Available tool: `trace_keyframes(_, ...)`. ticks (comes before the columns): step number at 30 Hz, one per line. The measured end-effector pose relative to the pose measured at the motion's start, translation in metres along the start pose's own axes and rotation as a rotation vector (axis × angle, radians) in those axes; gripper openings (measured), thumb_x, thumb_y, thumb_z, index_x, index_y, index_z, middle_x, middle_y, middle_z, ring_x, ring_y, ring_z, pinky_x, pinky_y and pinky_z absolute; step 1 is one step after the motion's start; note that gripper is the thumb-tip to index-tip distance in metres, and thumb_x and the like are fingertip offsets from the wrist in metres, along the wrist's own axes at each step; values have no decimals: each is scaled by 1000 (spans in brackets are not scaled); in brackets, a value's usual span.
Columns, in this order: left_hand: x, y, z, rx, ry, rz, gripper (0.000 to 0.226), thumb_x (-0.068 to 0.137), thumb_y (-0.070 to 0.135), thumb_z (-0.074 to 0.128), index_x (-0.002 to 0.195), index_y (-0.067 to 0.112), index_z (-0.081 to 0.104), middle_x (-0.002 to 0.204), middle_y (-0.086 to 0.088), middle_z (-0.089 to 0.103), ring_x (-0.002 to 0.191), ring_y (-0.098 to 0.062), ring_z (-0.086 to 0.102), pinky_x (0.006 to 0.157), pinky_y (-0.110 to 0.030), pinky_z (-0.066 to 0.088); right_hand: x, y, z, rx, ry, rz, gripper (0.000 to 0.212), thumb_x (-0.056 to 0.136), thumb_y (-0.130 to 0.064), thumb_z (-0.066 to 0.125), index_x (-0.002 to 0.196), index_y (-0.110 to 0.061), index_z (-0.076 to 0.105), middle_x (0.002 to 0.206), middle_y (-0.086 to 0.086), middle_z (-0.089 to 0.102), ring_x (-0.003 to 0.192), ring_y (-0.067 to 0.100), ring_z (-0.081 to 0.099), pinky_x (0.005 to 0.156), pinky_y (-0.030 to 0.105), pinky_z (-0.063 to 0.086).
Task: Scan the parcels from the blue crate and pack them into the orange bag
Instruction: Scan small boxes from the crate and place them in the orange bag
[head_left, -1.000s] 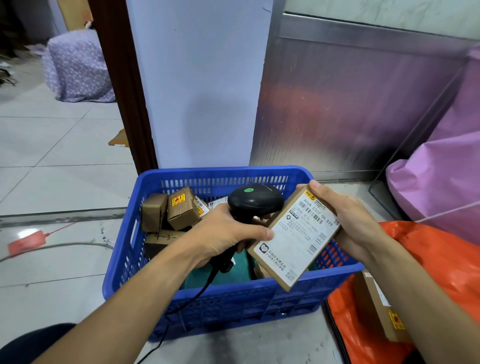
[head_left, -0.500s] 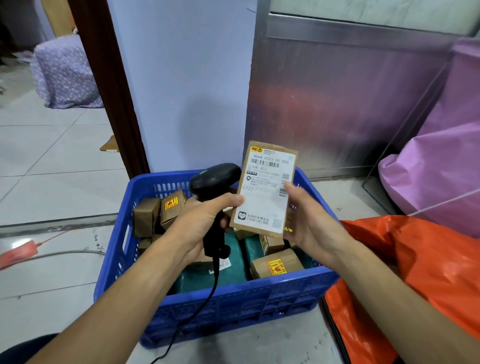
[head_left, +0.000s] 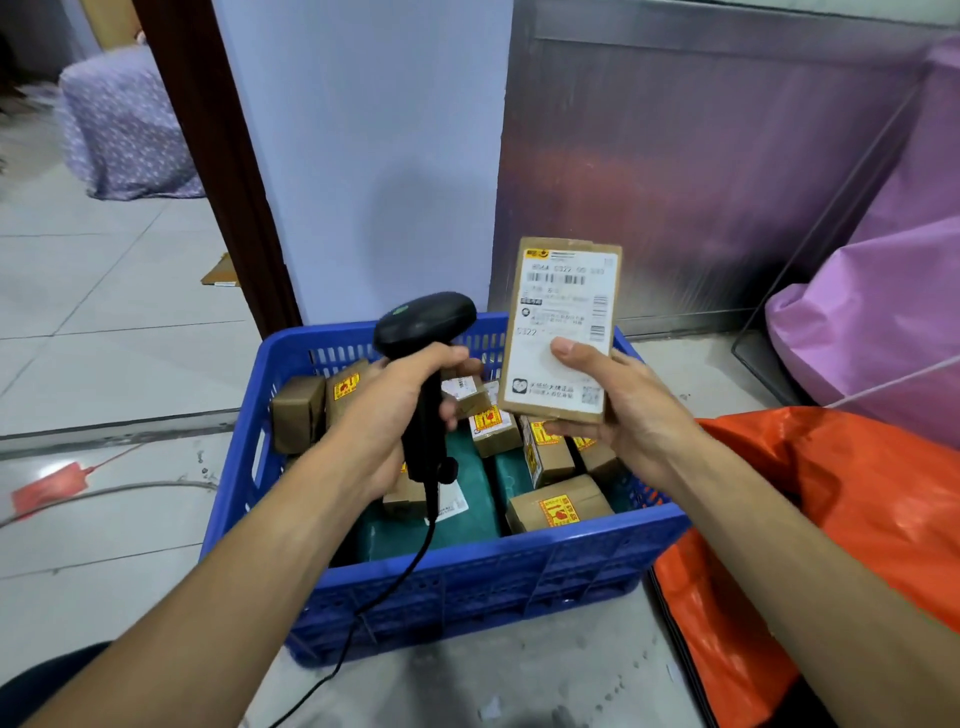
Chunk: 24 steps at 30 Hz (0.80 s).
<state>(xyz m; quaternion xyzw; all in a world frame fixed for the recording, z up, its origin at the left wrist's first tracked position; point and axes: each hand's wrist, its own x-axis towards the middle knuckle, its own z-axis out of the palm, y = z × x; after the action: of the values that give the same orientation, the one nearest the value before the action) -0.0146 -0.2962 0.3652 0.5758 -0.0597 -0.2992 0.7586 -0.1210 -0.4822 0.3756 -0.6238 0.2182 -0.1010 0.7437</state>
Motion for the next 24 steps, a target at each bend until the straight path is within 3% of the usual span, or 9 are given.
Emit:
trace_keyframes(4,3,9,-8,0,22,48,16,94,18,67,105,6,68,92,-8,74,52,-14,49,54,-28,48,10,-4,-24,-176,158,-94,40,87,-29,78,123,-19,64,106,0,79,91,17,78,69,35,65)
trace_keyframes(8,-3,14,-12,66,6,86,24,94,21,70,112,4,70,93,-12,74,55,-17,51,56,-28,49,19,-5,-48,-245,232,-125,44,88,-30,79,126,-19,62,108,0,78,89,15,78,62,26,61)
trace_keyframes(14,-17,13,-7,185,-231,84,35,90,36,68,112,10,74,85,-19,73,52,-23,51,58,-32,46,25,4,-59,-375,247,-99,46,89,-36,77,128,-19,59,110,0,77,88,12,77,61,24,60)
trace_keyframes(18,-19,3,-2,188,-290,72,29,86,35,70,90,7,71,61,-12,55,43,-18,39,47,-28,41,28,6,-54,-424,240,-109,49,88,-38,77,130,-20,56,113,0,75,93,14,76,69,28,61)
trace_keyframes(24,-19,-6,4,221,-309,46,25,94,24,70,74,11,62,53,-6,45,40,-17,36,48,-28,36,28,9,-49,-541,242,-146,63,85,-45,78,136,-19,52,121,0,71,104,18,71,87,38,60)
